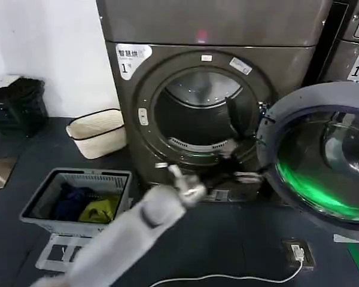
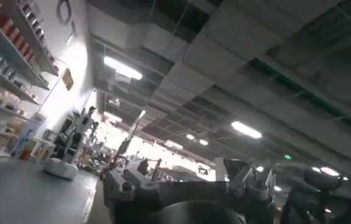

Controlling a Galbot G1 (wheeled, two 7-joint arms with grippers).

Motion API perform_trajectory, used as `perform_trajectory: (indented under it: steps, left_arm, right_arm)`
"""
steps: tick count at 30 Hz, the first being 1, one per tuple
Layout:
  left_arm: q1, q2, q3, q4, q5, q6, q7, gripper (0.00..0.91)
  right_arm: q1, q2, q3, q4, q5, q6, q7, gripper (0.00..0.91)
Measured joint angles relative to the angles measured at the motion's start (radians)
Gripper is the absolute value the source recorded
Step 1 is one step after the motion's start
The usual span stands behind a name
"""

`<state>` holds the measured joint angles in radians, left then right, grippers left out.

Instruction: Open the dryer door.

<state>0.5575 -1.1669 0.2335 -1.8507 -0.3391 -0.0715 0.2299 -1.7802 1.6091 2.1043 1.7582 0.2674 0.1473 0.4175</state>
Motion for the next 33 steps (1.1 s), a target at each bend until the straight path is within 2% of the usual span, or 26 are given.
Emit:
perform_trajectory:
  steps: [4, 9, 13, 17, 21, 25, 29, 33]
  left_arm:
    - [0.104, 0.146, -0.103, -0.126, -0.033, 0.048, -0.024, 0.907]
    - [0.272, 0.315, -0.274, -0.241, -0.149, 0.171, -0.107, 0.907]
    - [0.395, 0.430, -0.398, -0.276, -0.225, 0.223, -0.181, 0.907]
    - [0.500, 0.520, -0.514, -0.303, -0.343, 0.352, -0.285, 0.907]
    - [0.580, 0.591, -0.619, -0.295, -0.513, 0.509, -0.398, 0.907]
    - [0.599, 0.673, -0.667, -0.260, -0.726, 0.670, -0.532, 0.907]
    - [0.612, 0.775, -0.691, -0.211, -0.937, 0.762, -0.691, 0.907]
    - [0.625, 0.854, -0.697, -0.165, -1.133, 0.803, -0.781, 0.907]
  right_arm:
    - [0.010, 0.000, -0.019, 0.028, -0.001, 0.003, 0.004, 0.907]
    - [0.027, 0.000, -0.050, 0.042, -0.002, 0.017, 0.003, 0.907]
    - [0.039, 0.000, -0.080, 0.039, -0.004, 0.030, 0.002, 0.907]
    - [0.051, 0.000, -0.106, 0.041, -0.004, 0.032, -0.001, 0.907]
    - [0.061, -0.024, -0.131, 0.041, -0.004, 0.041, -0.005, 0.907]
    - [0.067, -0.045, -0.158, 0.033, -0.004, 0.052, -0.011, 0.907]
    - [0.074, -0.065, -0.189, 0.023, -0.006, 0.054, -0.019, 0.907]
    - [0.076, -0.091, -0.215, 0.001, -0.010, 0.059, -0.022, 0.907]
